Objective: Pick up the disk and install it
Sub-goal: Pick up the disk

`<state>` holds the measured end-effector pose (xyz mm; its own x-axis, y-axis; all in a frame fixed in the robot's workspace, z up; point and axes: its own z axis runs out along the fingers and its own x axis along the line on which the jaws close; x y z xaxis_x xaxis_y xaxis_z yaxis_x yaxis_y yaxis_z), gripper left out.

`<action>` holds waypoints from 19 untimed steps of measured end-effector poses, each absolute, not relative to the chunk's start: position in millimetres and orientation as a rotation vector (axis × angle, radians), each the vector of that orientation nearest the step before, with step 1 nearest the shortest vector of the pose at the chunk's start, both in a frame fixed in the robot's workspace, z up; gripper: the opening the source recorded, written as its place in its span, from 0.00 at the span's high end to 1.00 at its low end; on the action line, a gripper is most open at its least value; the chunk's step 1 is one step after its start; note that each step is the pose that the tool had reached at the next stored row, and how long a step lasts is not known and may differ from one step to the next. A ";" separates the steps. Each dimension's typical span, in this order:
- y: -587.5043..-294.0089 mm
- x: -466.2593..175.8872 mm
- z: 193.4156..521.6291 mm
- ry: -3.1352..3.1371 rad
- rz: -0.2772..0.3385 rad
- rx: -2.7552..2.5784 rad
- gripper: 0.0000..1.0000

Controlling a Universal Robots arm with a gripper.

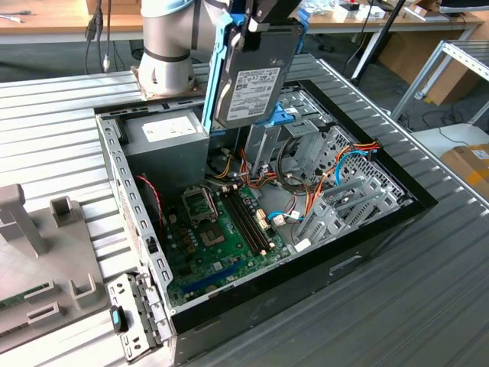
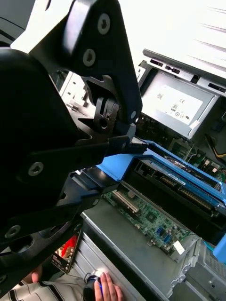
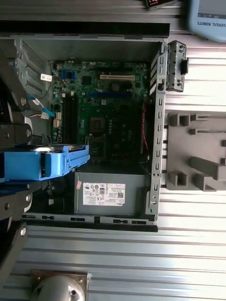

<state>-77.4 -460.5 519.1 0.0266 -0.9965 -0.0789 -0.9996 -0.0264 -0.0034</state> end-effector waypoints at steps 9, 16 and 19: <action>-478.5 -75.8 519.0 2.151 0.084 -2.209 0.63; -501.3 -75.2 518.9 2.151 0.084 -2.208 0.63; -501.6 -75.1 518.9 2.151 0.084 -2.209 0.63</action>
